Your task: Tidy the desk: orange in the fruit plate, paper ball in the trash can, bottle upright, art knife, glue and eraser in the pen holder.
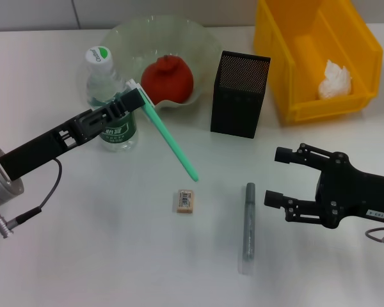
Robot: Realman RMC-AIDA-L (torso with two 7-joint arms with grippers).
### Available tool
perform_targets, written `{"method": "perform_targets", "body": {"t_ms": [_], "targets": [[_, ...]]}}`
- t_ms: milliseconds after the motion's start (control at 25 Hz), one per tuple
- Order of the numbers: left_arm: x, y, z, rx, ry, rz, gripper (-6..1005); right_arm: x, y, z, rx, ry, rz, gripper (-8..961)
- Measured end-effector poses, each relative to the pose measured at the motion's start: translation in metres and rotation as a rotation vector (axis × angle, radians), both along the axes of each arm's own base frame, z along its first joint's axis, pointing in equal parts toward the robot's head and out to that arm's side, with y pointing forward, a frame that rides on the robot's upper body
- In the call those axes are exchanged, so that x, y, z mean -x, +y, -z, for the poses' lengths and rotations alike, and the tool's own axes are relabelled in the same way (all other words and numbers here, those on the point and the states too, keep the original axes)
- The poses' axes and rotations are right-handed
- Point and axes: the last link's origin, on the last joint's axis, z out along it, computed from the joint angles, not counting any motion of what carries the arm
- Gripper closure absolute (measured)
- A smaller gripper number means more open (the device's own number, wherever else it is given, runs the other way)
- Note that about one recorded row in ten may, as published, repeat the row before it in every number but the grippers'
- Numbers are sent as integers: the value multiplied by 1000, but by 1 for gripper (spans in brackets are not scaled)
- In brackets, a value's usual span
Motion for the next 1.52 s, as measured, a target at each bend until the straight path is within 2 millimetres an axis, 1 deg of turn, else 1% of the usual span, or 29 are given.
{"method": "perform_targets", "body": {"t_ms": [240,600,720,800,1000,1400,1520], "targets": [[-3,4,8,16,-5,-13,809,0,0,0,1,-2,0,154],[-20,24,18,23,-2,-12,808,-2,1,1,-5,-13,11,155],[-27,34,23,24,11,-14,808,-3,1,1,-7,-17,15,155],[-28,36,24,23,14,-13,808,-3,2,1,-8,-18,15,155],[-38,48,29,19,21,-18,808,-2,3,2,-9,-20,15,156],[-46,56,34,12,0,-40,808,-2,4,2,-7,-22,21,156],[-50,59,39,14,4,-44,808,-2,4,2,-7,-24,21,157]]}}
